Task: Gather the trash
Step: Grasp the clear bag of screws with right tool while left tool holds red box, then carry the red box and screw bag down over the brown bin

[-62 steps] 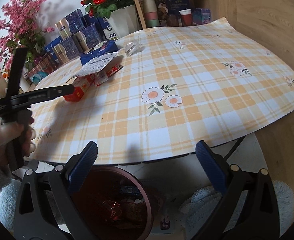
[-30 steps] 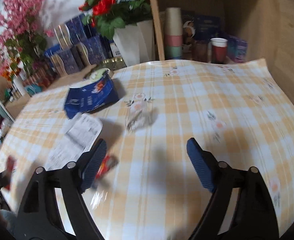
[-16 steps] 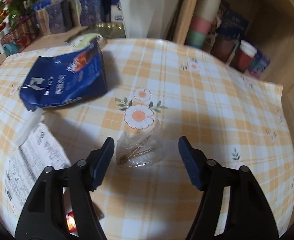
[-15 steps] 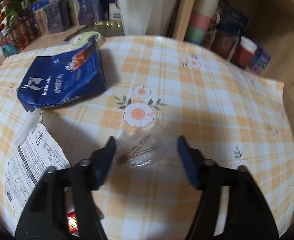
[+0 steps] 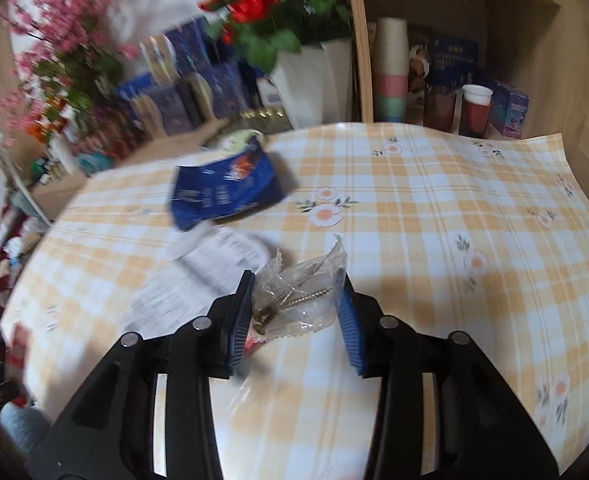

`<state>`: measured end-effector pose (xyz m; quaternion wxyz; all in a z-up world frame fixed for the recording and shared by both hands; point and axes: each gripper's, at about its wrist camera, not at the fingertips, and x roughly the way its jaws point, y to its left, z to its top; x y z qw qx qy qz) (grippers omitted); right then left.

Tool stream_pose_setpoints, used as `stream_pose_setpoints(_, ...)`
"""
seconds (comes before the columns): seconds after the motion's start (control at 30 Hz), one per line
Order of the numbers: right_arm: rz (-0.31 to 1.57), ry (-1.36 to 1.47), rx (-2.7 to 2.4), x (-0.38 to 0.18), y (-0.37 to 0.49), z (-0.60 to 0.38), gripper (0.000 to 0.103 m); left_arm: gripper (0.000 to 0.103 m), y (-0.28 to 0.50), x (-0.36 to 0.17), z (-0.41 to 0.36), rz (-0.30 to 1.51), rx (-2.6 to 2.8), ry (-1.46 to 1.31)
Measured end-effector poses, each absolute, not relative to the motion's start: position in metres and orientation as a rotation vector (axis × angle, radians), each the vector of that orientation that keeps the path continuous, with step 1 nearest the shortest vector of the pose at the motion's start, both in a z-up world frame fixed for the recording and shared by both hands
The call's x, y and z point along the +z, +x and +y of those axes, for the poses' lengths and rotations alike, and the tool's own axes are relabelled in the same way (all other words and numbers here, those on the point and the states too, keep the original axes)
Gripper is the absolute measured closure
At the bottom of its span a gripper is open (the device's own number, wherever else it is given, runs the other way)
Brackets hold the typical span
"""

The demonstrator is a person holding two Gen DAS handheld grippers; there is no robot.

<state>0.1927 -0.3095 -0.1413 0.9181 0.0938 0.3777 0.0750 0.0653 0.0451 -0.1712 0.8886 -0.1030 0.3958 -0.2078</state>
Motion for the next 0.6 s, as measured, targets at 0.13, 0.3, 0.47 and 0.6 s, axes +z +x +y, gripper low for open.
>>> stream_pose_setpoints(0.13,0.748,0.251,0.202,-0.132,0.134,-0.306,0.061,0.048,0.045,-0.168,0.033,0.828,-0.477,-0.167)
stream_pose_setpoints(0.3,0.742,0.303,0.23,-0.135,0.059,-0.298,0.061,0.048,0.014,-0.17,0.019,0.831,-0.526,-0.085)
stream_pose_setpoints(0.47,0.762,0.29,0.236,-0.153,-0.003,-0.283,0.061,0.048,-0.023,-0.177,0.006,0.856,-0.568,0.002)
stream_pose_setpoints(0.6,0.773,0.265,0.23,-0.167,-0.033,-0.272,0.061,0.048,-0.046,-0.187,-0.003,0.887,-0.6,0.047)
